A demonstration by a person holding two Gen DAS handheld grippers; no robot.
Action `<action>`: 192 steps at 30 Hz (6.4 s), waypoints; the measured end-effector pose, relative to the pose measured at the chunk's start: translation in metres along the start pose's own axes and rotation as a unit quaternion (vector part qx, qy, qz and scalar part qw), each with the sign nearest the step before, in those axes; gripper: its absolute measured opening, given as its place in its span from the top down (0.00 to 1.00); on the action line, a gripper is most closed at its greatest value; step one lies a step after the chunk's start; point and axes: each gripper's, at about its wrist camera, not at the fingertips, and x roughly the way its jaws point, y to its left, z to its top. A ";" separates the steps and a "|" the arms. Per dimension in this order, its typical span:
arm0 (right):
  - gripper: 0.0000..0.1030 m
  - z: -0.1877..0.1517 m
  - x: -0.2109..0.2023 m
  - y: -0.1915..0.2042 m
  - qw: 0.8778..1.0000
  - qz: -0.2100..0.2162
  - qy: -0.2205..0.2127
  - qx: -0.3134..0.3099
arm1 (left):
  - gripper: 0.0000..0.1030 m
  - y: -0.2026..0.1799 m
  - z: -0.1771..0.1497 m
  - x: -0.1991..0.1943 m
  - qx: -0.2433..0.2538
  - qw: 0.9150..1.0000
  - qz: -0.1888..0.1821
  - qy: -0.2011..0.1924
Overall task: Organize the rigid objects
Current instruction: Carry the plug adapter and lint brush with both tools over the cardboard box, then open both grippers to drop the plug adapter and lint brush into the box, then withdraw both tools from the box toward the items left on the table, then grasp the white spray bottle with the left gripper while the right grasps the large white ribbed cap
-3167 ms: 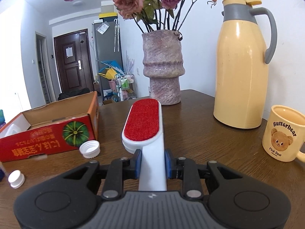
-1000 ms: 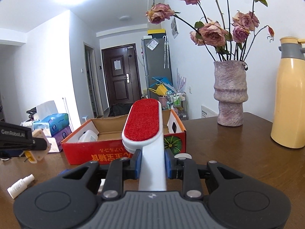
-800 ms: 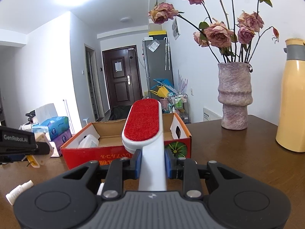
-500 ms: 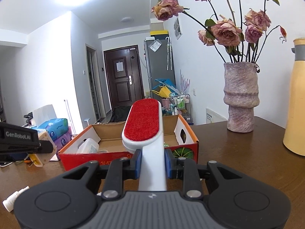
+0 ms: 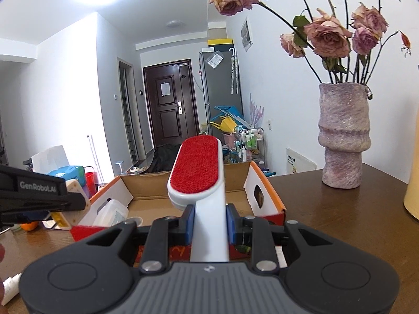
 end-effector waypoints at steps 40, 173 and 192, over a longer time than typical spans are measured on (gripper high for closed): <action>0.77 0.050 0.131 -0.003 0.996 0.004 0.094 0.005 | 0.64 -0.015 0.034 0.123 0.038 0.998 0.032 0.031; 0.00 -0.073 -0.065 0.061 0.991 0.045 0.080 -0.100 | 0.70 0.173 -0.071 -0.026 0.067 0.987 0.088 0.115; 0.02 -0.065 0.006 0.081 0.987 0.029 0.123 -0.103 | 0.73 0.160 -0.068 -0.027 0.081 0.989 0.083 0.098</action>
